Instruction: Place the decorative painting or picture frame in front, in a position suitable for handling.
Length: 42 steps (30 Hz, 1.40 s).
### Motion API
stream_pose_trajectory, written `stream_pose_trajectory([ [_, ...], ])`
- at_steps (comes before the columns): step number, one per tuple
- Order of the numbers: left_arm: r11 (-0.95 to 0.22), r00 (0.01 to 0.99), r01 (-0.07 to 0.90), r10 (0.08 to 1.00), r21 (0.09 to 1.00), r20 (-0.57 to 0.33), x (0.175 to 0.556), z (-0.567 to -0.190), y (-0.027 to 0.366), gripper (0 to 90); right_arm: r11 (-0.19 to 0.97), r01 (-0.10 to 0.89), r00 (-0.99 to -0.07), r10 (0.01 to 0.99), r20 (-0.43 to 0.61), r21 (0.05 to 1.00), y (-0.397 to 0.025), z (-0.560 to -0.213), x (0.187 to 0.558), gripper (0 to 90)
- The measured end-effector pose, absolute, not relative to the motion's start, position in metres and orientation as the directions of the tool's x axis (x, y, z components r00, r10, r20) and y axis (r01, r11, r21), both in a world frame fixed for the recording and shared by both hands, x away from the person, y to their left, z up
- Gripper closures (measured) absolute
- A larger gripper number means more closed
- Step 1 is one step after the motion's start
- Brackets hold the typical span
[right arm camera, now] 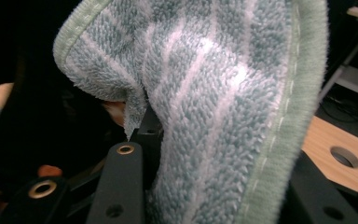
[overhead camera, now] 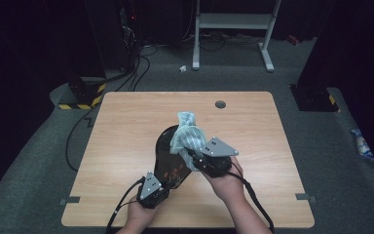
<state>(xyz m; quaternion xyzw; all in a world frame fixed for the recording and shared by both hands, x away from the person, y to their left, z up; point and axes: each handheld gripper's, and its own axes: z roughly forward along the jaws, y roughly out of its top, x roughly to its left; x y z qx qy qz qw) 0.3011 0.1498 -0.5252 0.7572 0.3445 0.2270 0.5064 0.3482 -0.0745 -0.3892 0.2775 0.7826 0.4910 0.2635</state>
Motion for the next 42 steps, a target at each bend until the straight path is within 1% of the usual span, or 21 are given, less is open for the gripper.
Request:
stream_pose_trajectory([
  [11,-0.251,0.66,0.294,0.751,0.922,-0.006,0.301,-0.525,0.15,76.6,0.363,0.088,-0.773,0.612,-0.166,0.928,-0.047,-0.375,0.319,61.5],
  [14,-0.249,0.66,0.295,0.751,0.923,-0.009,0.301,-0.525,0.15,76.6,0.376,0.07,-0.771,0.608,-0.189,0.924,-0.043,-0.372,0.314,61.5],
  [20,-0.251,0.663,0.296,0.749,0.922,-0.009,0.3,-0.525,0.15,76.9,0.362,0.093,-0.752,0.636,-0.173,0.927,-0.055,-0.371,0.329,62.1],
  [30,-0.256,0.66,0.286,0.751,0.923,0.004,0.3,-0.525,0.149,76.8,0.325,0.188,-0.649,0.75,-0.131,0.927,-0.087,-0.373,0.376,62.6],
  [39,-0.257,0.662,0.284,0.75,0.924,0.005,0.3,-0.525,0.15,75.7,0.331,0.176,-0.644,0.751,-0.146,0.927,-0.087,-0.373,0.373,62.3],
  [42,-0.257,0.668,0.283,0.744,0.924,0.003,0.3,-0.525,0.149,69.0,0.331,0.178,-0.645,0.75,-0.144,0.927,-0.088,-0.374,0.372,62.2],
])
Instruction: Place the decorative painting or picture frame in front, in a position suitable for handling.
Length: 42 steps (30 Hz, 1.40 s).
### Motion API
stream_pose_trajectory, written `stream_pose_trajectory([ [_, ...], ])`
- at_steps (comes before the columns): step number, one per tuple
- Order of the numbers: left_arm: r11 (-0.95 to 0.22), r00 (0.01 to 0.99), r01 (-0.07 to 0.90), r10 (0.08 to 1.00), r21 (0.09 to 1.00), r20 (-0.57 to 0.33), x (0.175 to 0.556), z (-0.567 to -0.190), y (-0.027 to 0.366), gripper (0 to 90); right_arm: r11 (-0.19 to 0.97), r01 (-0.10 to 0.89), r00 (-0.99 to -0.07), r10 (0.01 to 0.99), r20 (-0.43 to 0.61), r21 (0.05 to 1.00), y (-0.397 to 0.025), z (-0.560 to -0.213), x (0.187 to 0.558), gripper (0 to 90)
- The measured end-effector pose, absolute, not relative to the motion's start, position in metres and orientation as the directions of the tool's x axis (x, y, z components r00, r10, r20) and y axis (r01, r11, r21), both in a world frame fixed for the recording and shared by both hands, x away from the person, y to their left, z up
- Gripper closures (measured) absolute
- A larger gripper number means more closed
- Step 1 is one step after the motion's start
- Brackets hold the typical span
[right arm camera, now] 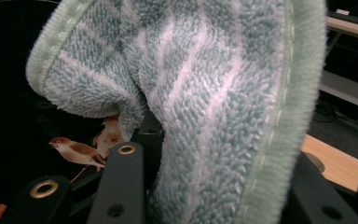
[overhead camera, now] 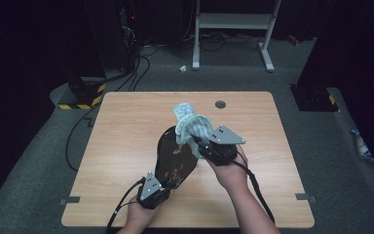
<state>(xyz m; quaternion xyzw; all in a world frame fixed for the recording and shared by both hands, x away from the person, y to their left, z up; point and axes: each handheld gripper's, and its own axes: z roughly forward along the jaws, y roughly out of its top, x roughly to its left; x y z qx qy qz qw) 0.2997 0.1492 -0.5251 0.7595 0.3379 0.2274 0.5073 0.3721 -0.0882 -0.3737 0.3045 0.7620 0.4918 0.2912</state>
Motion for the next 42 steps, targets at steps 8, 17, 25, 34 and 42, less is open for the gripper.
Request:
stream_pose_trajectory([
  [8,-0.234,0.673,0.288,0.74,0.929,-0.023,0.3,-0.522,0.153,61.2,0.335,0.167,-0.65,0.745,-0.152,0.927,-0.088,-0.372,0.368,62.0],
  [17,-0.166,0.661,0.272,0.748,0.948,-0.058,0.293,-0.505,0.167,57.0,0.345,0.159,-0.654,0.739,-0.163,0.925,-0.088,-0.37,0.365,61.8],
  [25,-0.159,0.659,0.241,0.751,0.957,-0.041,0.291,-0.497,0.17,76.8,0.348,0.156,-0.662,0.732,-0.164,0.924,-0.086,-0.37,0.364,61.8],
  [34,-0.152,0.65,0.247,0.758,0.957,-0.048,0.291,-0.497,0.169,77.8,0.364,0.125,-0.708,0.685,-0.174,0.923,-0.07,-0.369,0.35,62.6],
  [42,-0.143,0.643,0.258,0.763,0.956,-0.059,0.29,-0.498,0.17,77.9,0.395,0.076,-0.78,0.596,-0.192,0.916,-0.043,-0.375,0.322,63.9],
])
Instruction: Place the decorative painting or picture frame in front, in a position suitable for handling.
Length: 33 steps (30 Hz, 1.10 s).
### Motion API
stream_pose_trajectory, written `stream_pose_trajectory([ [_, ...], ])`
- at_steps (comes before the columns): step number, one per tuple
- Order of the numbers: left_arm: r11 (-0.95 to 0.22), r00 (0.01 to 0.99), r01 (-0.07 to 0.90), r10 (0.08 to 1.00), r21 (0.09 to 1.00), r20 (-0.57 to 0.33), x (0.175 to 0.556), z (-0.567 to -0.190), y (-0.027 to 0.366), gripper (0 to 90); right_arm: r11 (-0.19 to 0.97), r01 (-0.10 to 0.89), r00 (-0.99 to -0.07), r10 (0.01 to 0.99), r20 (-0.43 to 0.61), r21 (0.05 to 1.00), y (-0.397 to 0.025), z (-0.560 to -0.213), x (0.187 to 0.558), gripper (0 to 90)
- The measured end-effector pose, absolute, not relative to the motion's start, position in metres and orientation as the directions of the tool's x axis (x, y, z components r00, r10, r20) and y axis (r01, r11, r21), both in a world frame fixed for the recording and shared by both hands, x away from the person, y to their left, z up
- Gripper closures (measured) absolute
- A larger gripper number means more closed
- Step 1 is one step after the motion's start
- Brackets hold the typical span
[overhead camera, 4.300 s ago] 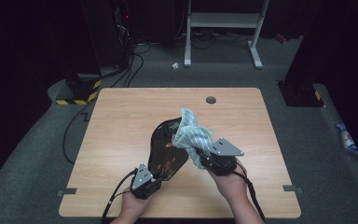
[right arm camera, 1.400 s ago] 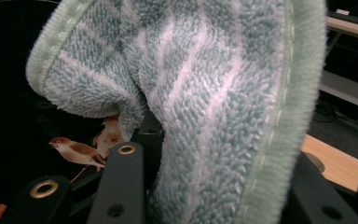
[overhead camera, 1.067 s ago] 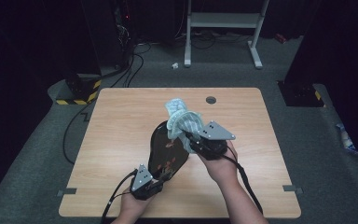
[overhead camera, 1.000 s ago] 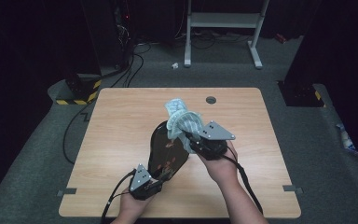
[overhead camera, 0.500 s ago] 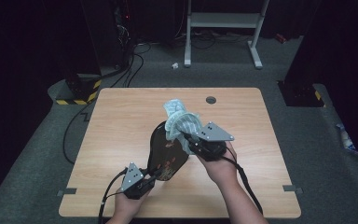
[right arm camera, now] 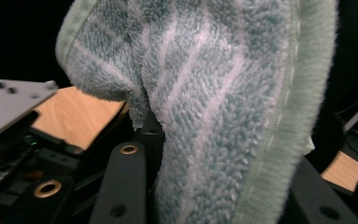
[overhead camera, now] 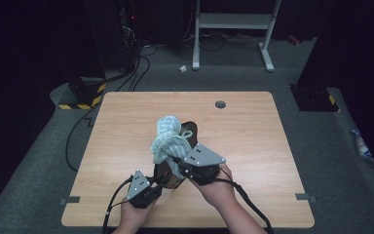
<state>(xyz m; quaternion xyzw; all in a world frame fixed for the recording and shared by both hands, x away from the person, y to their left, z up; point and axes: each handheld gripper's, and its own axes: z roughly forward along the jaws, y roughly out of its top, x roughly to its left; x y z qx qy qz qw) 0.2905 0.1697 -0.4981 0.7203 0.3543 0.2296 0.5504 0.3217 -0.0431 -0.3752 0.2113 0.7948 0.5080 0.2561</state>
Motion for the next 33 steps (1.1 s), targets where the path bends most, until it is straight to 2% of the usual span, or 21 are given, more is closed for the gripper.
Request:
stream_pose_trajectory([
  [4,-0.139,0.644,0.258,0.762,0.956,-0.063,0.291,-0.498,0.17,78.1,0.396,0.075,-0.772,0.604,-0.198,0.915,-0.043,-0.376,0.322,65.2],
  [9,-0.136,0.646,0.254,0.761,0.958,-0.063,0.291,-0.498,0.169,78.3,0.38,0.115,-0.732,0.657,-0.18,0.918,-0.057,-0.376,0.342,66.2],
  [19,-0.133,0.646,0.253,0.761,0.958,-0.065,0.291,-0.499,0.169,78.3,0.376,0.232,-0.58,0.794,-0.183,0.897,-0.093,-0.385,0.39,66.5],
  [25,-0.137,0.639,0.251,0.767,0.958,-0.058,0.289,-0.499,0.168,78.3,0.392,0.171,-0.63,0.749,-0.206,0.904,-0.077,-0.382,0.369,66.4],
  [33,-0.135,0.634,0.252,0.771,0.958,-0.058,0.289,-0.499,0.168,78.2,0.429,0.037,-0.726,0.632,-0.271,0.903,-0.039,-0.374,0.32,66.2],
])
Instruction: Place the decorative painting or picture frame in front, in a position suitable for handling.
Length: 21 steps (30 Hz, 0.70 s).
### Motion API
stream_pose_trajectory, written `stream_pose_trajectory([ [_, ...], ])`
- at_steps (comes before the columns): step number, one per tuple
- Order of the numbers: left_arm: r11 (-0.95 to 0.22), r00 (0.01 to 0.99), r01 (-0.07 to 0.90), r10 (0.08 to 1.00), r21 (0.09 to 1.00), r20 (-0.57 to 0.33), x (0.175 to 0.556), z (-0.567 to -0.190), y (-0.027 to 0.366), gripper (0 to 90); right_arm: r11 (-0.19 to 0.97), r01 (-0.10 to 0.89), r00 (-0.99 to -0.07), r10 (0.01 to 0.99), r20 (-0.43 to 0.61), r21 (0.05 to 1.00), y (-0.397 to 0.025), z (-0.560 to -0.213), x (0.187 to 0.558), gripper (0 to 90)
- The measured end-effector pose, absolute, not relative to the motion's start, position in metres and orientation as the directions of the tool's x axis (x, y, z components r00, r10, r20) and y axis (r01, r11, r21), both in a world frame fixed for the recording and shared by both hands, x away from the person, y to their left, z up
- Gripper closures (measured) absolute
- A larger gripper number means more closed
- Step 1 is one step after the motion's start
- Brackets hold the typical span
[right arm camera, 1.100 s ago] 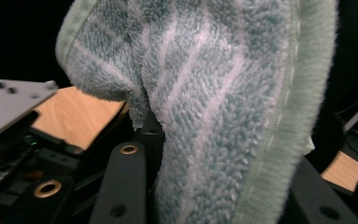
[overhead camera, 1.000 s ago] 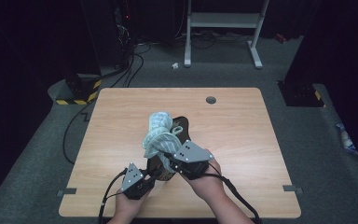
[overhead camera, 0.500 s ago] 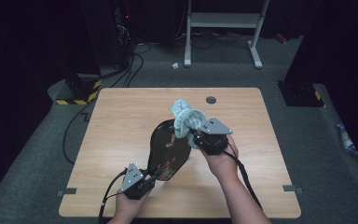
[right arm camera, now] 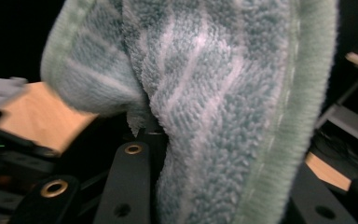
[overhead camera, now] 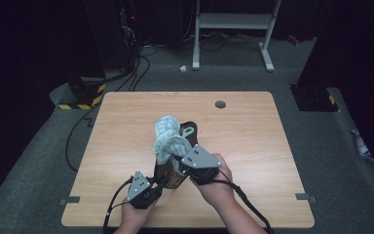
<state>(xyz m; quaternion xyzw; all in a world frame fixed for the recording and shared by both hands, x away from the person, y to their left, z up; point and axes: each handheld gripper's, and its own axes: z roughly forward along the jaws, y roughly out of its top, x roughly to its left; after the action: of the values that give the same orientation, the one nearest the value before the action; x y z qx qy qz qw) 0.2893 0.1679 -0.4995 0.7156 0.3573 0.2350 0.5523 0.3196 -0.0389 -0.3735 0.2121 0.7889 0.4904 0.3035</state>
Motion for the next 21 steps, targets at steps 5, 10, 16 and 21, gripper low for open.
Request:
stream_pose_trajectory([
  [5,-0.134,0.639,0.254,0.767,0.958,-0.063,0.29,-0.5,0.168,78.2,0.421,0.039,-0.731,0.63,-0.261,0.906,-0.039,-0.371,0.322,66.2],
  [10,-0.131,0.641,0.255,0.765,0.958,-0.066,0.291,-0.499,0.168,78.3,0.391,0.087,-0.702,0.676,-0.222,0.916,-0.054,-0.371,0.343,66.2],
  [16,-0.129,0.64,0.251,0.765,0.959,-0.065,0.291,-0.5,0.167,78.3,0.367,0.172,-0.62,0.762,-0.189,0.914,-0.079,-0.376,0.376,66.1],
  [21,-0.131,0.64,0.252,0.765,0.959,-0.064,0.291,-0.499,0.167,78.3,0.355,0.25,-0.565,0.809,-0.162,0.901,-0.096,-0.386,0.398,66.0],
])
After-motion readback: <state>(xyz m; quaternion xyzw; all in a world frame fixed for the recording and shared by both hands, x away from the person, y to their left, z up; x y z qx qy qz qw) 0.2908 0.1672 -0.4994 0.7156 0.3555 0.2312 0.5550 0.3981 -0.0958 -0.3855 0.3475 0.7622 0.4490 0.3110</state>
